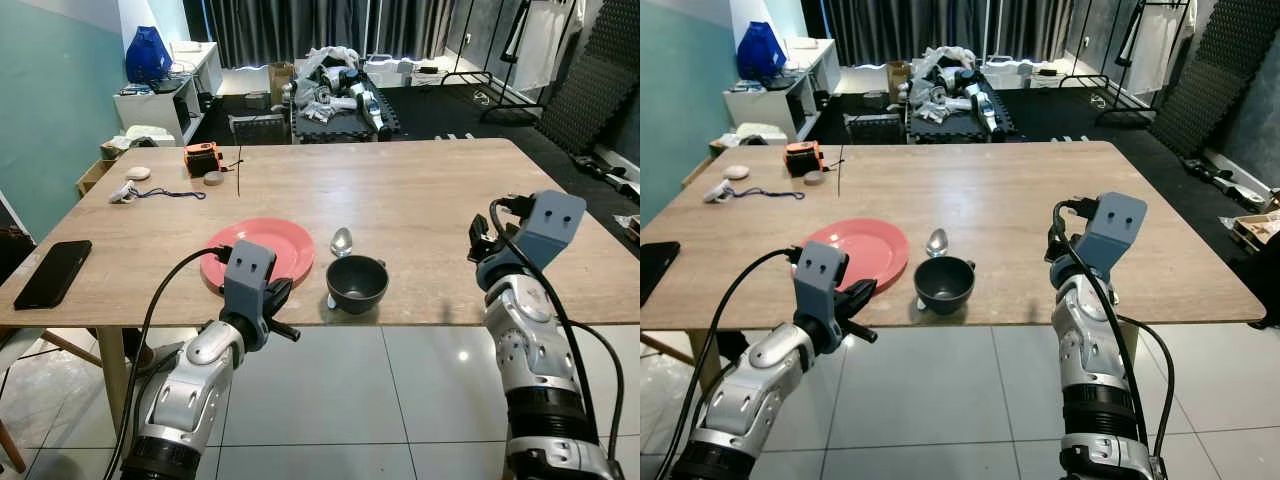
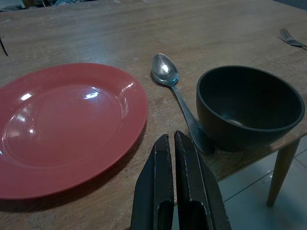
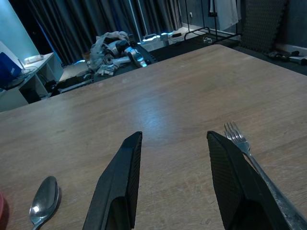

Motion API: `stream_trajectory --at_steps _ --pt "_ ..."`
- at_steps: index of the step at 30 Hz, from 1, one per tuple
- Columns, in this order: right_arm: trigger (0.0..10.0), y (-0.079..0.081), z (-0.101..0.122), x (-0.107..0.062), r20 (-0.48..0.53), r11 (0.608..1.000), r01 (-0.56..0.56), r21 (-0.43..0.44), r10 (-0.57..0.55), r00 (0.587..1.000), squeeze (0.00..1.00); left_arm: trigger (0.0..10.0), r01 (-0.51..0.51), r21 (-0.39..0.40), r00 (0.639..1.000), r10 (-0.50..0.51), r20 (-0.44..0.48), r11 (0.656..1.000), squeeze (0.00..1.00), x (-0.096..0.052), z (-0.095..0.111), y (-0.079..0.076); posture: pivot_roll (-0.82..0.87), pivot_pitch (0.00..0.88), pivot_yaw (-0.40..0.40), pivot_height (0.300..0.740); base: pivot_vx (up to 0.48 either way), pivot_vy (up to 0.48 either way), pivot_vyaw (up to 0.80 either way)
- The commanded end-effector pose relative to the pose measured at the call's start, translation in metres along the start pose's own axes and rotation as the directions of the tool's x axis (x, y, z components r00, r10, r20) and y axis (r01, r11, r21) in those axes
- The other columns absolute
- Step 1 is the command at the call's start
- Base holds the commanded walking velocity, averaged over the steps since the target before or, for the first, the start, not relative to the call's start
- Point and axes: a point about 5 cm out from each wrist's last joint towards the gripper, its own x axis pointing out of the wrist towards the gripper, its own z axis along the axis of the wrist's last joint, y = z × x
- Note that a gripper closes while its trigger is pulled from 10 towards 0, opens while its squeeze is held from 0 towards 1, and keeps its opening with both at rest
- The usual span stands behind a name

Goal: Setting the table

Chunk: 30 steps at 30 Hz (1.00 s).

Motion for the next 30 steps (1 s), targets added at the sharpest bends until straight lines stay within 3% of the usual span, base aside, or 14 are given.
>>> stream_trajectory --at_steps 1,13,21,22,26,30 --pt "10.0 -0.001 0.001 0.0 -0.004 1.0 0.003 0.001 -0.003 1.0 0.0 10.0 0.0 0.0 1.0 0.0 -0.007 1.0 0.0 -0.002 -0.002 -0.002 -0.03 0.056 0.093 0.74 0.0 0.0 0.0" --pt "10.0 -0.001 0.001 0.0 -0.001 1.0 -0.002 -0.01 0.002 1.0 0.0 10.0 -0.001 0.0 1.0 0.001 -0.012 1.0 0.0 -0.003 -0.004 -0.001 -0.03 0.059 0.095 0.74 0.0 0.0 0.0" --pt "10.0 0.009 0.002 -0.001 0.014 0.994 -0.073 -0.086 0.074 0.997 0.0 10.0 -0.002 0.0 1.0 0.002 -0.012 1.0 0.0 -0.003 -0.004 -0.001 -0.03 0.06 0.096 0.74 0.0 0.0 0.0" --pt "10.0 0.023 -0.002 -0.005 -0.006 0.981 -0.174 -0.086 0.174 0.985 0.0 10.0 -0.001 0.001 1.0 0.001 -0.015 1.0 0.0 -0.003 -0.004 -0.001 -0.03 0.06 0.097 0.74 0.0 0.0 0.0" --pt "10.0 0.041 -0.008 -0.013 -0.037 0.944 -0.314 -0.097 0.312 0.949 0.0 10.0 0.001 0.003 1.0 -0.001 -0.018 1.0 0.0 -0.005 -0.005 -0.001 -0.03 0.061 0.098 0.74 0.0 0.0 0.0" --pt "10.0 0.063 -0.02 -0.03 -0.105 0.851 -0.502 -0.155 0.491 0.865 0.0 10.0 0.004 0.007 1.0 -0.004 -0.027 1.0 0.0 -0.009 -0.007 0.0 -0.02 0.062 0.099 0.74 0.0 0.0 0.0"
